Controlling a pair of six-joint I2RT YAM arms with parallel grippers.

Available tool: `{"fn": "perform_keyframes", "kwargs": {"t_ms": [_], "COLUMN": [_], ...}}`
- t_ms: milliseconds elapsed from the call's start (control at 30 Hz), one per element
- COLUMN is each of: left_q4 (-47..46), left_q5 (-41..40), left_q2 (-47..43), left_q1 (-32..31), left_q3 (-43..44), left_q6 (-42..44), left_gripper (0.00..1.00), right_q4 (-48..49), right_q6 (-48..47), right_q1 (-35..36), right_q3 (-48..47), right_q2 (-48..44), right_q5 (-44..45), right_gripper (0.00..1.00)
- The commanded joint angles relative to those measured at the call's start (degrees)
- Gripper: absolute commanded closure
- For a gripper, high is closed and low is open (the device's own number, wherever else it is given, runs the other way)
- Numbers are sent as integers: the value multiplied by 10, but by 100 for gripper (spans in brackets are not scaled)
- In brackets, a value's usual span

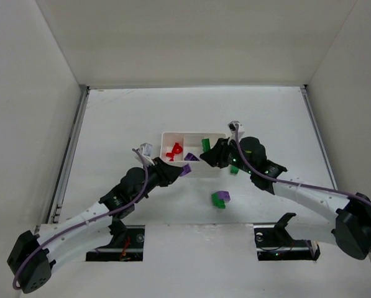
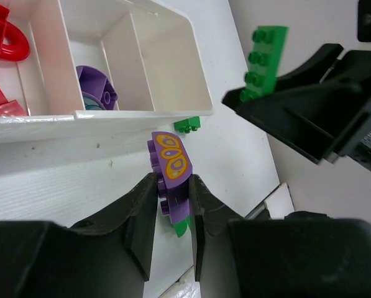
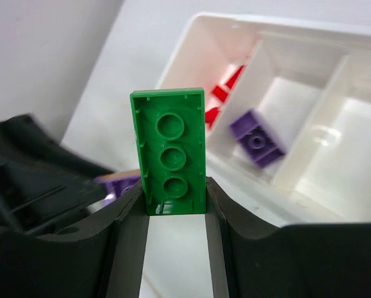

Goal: Sort the legos into containers by color

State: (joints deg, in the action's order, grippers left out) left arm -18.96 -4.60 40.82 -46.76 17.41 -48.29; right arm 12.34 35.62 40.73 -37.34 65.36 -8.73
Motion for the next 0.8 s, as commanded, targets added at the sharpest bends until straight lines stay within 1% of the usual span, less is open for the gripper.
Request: {"fn": "perform_keyframes", "kwargs": {"t_ms": [0,200,300,433,467,667,767], "left_q4": [-16,-28,-29,-19,-18,-17,-17], "left_q5": [1,-2,-14,-30,-30,-32,-38], "left_q2": [-9,18,39,69,78,128,157], "left_q1": [-7,0,4,11,14,20,24], "left_q3": [32,57,75,99,105,140,157], "left_q6": [10,28,40,45,47,56,66], "left_gripper": [93,92,92,92,92,92,92], "right_q4": [-9,-31,-33,-35,-35,-40,-36], "right_q6": [-11,-26,-29,-30,-34,-37,-38], "right_q1": [-14,-46,-54,-56,-56,-56,-54], "right_q3": [-33,-61,-65,-70,-70,-64,-49], "right_q2": [26,69,84,91,90,74,42], "right_q5": [79,118,135,152,158,171,192], "right_gripper": [73,70,65,48,46,39,39]}}
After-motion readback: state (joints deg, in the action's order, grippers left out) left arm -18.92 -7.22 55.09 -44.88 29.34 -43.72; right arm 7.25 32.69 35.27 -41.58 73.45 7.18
